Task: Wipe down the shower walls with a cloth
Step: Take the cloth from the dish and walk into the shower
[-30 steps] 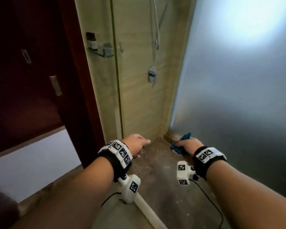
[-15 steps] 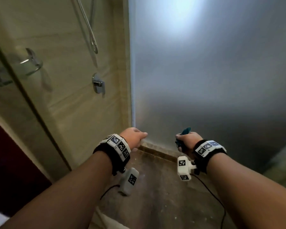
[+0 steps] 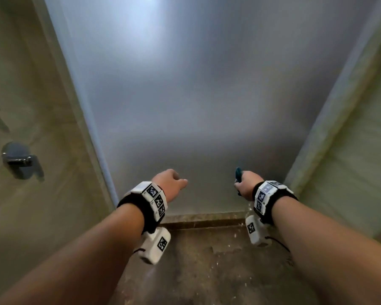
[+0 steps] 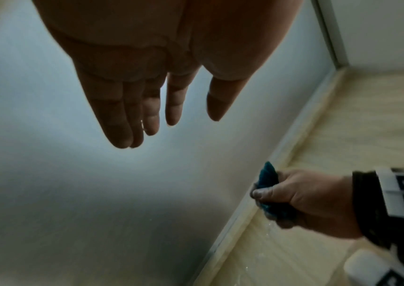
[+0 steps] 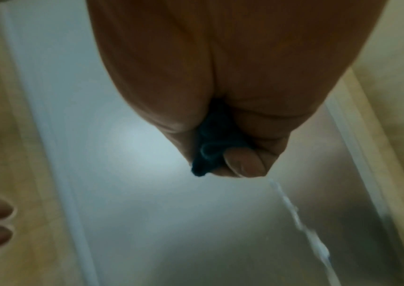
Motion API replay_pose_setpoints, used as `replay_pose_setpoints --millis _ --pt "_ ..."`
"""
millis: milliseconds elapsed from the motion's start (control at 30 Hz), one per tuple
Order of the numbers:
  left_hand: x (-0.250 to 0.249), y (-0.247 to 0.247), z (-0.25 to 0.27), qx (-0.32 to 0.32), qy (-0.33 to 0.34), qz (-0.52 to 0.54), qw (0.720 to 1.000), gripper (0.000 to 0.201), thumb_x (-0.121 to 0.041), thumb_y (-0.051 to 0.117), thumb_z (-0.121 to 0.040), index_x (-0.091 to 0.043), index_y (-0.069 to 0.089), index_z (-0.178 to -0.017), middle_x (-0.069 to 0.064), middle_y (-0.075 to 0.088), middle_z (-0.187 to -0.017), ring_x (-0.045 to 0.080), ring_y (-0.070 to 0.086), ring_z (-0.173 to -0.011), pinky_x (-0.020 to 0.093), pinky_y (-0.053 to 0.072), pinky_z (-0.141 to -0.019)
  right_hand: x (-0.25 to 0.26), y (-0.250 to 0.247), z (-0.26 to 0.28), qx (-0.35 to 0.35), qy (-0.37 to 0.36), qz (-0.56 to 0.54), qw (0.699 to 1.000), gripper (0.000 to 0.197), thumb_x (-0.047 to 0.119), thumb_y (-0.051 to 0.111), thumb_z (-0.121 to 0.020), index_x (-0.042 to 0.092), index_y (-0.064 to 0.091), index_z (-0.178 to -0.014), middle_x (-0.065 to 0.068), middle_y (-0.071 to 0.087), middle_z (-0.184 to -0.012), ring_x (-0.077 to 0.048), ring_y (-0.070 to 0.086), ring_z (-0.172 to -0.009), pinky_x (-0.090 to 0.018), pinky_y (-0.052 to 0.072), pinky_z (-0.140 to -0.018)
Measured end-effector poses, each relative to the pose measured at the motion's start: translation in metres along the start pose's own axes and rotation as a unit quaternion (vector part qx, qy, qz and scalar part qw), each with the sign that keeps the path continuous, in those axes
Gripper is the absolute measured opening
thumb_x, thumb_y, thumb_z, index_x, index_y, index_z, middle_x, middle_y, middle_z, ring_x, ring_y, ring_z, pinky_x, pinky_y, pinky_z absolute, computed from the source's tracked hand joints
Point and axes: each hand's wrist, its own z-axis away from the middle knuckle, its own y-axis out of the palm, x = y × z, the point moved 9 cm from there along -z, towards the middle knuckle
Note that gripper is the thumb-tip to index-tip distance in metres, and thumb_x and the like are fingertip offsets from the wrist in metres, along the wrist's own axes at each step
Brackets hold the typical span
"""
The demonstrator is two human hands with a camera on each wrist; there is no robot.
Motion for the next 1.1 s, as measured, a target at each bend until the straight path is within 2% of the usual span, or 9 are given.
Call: replay_pose_setpoints --millis 167,267,367,467,633,767,833,967,1100 --pt "-0.061 0.019 -0.062 0.031 0.113 -0.141 0.983 0.053 -0.046 0.057 -0.102 -0.020 0.050 -0.148 0.006 0.056 -0.147 0.026 0.056 -0.132 0.035 0.045 -0.108 -0.023 -0.035 -0.050 -0.033 0.011 0.099 0.994 0.034 0.024 0.062 -0.097 0.015 0.059 -0.130 -0.011 0.067 -0.130 -0.030 0.064 -0.118 -0.030 0.048 -0.093" --pt "-0.094 0.041 -0.110 0.045 0.166 -0.215 0.961 0.053 -0.047 0.054 -0.104 -0.022 0.048 -0.151 0.007 0.049 -0.149 0.030 0.052 -0.135 0.039 0.044 -0.111 -0.041 -0.052 -0.095 -0.046 0.036 0.101 0.993 0.046 0.024 0.060 -0.095 0.017 0.054 -0.140 -0.013 0.061 -0.138 -0.032 0.061 -0.123 -0.033 0.049 -0.097" --pt "-0.123 0.067 -0.166 0.052 0.200 -0.279 0.938 0.052 -0.046 0.053 -0.102 -0.024 0.049 -0.149 0.008 0.050 -0.145 0.033 0.055 -0.131 0.042 0.047 -0.108 -0.056 -0.065 -0.147 -0.041 0.035 0.094 0.994 0.049 0.024 0.059 -0.094 0.019 0.052 -0.143 -0.013 0.057 -0.141 -0.032 0.059 -0.125 -0.035 0.049 -0.102" --pt "-0.157 0.091 -0.217 0.062 0.238 -0.331 0.911 0.049 -0.043 0.053 -0.098 -0.022 0.056 -0.142 0.009 0.056 -0.139 0.035 0.058 -0.127 0.041 0.047 -0.107 -0.071 -0.078 -0.192 -0.018 0.034 0.110 0.993 0.048 0.022 0.062 -0.095 0.020 0.050 -0.142 -0.010 0.061 -0.138 -0.031 0.060 -0.123 -0.034 0.049 -0.099" --pt "-0.225 0.115 -0.278 0.073 0.290 -0.345 0.890 0.044 -0.040 0.052 -0.099 -0.021 0.058 -0.139 0.006 0.055 -0.140 0.033 0.056 -0.128 0.040 0.048 -0.104 -0.092 -0.125 -0.245 -0.057 0.028 0.095 0.993 0.049 0.036 0.075 -0.090 0.013 0.042 -0.121 -0.014 0.066 -0.118 -0.035 0.065 -0.104 -0.032 0.043 -0.075" --pt "-0.286 0.137 -0.299 0.084 0.343 -0.354 0.866 0.041 -0.039 0.053 -0.101 -0.021 0.061 -0.137 0.005 0.056 -0.139 0.033 0.060 -0.124 0.042 0.052 -0.102 -0.103 -0.162 -0.256 -0.070 0.002 0.061 0.996 0.041 0.043 0.075 -0.091 0.016 0.055 -0.115 -0.008 0.066 -0.111 -0.028 0.064 -0.094 -0.033 0.046 -0.075" --pt "-0.320 0.150 -0.305 0.086 0.374 -0.357 0.852 0.038 -0.037 0.050 -0.102 -0.021 0.062 -0.134 0.005 0.057 -0.137 0.032 0.060 -0.123 0.043 0.052 -0.101 -0.109 -0.183 -0.258 -0.082 -0.018 0.049 0.995 0.034 0.044 0.068 -0.096 0.016 0.065 -0.116 -0.009 0.067 -0.108 -0.029 0.065 -0.097 -0.034 0.048 -0.078" --pt "-0.379 0.178 -0.309 0.097 0.432 -0.338 0.830 0.034 -0.038 0.051 -0.101 -0.022 0.063 -0.129 0.005 0.060 -0.131 0.031 0.061 -0.121 0.043 0.053 -0.099 -0.124 -0.220 -0.258 -0.127 -0.018 0.020 0.992 0.035 0.045 0.052 -0.104 0.018 0.071 -0.114 -0.007 0.061 -0.099 -0.025 0.064 -0.088 -0.030 0.043 -0.074" --pt "-0.416 0.208 -0.315 0.151 0.439 -0.261 0.846 0.042 -0.039 0.058 -0.101 -0.019 0.058 -0.137 0.008 0.064 -0.134 0.030 0.060 -0.123 0.037 0.049 -0.099 -0.141 -0.237 -0.258 -0.140 0.011 -0.015 0.990 0.035 0.040 0.050 -0.106 0.014 0.070 -0.117 -0.009 0.065 -0.105 -0.024 0.063 -0.093 -0.031 0.046 -0.079"
